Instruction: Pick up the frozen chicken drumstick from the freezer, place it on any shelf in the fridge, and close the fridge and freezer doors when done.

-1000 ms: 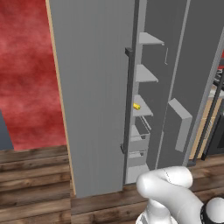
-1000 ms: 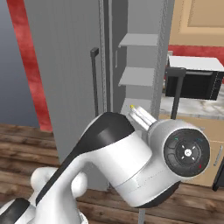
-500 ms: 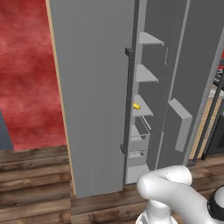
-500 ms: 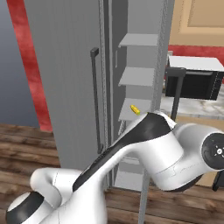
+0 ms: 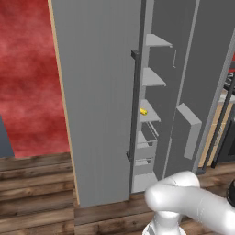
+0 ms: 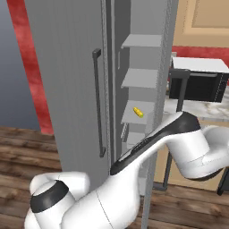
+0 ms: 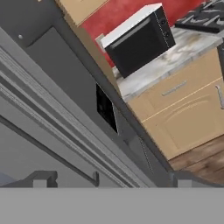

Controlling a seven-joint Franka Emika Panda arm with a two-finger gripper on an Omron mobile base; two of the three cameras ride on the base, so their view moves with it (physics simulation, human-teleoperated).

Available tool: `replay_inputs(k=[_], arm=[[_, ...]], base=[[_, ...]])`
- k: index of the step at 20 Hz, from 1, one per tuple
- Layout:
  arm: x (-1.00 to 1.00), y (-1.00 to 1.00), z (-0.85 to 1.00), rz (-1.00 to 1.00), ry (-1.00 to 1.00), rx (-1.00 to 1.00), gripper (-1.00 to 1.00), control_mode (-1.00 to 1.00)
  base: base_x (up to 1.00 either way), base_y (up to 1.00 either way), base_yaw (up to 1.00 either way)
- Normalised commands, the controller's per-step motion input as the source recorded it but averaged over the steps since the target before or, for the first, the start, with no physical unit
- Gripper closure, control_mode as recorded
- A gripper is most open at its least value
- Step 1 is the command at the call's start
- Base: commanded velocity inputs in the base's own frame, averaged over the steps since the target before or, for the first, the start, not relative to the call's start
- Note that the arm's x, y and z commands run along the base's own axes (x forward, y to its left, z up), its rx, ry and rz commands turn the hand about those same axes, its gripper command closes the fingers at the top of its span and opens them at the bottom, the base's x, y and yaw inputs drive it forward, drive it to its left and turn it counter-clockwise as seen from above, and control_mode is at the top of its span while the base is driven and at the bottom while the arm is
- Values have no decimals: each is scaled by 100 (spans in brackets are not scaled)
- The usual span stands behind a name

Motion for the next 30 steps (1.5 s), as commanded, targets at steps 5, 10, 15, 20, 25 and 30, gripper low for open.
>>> replay_inputs(k=[5, 10, 15, 20, 25, 30], arm=[[59, -48, -36, 6, 0, 0, -100, -100], [78, -25, -36, 2, 0, 0, -100, -100], [72, -19, -39, 0, 0, 0, -100, -100], [41, -17, -12, 3, 0, 0, -100, -100], [30, 20, 0, 4, 0, 0, -100, -100], [53, 37, -3, 6, 0, 0, -100, -100]], base=[[0, 0, 0], [0, 0, 0], [0, 0, 0], [0, 0, 0], [0, 0, 0], [0, 0, 0]])
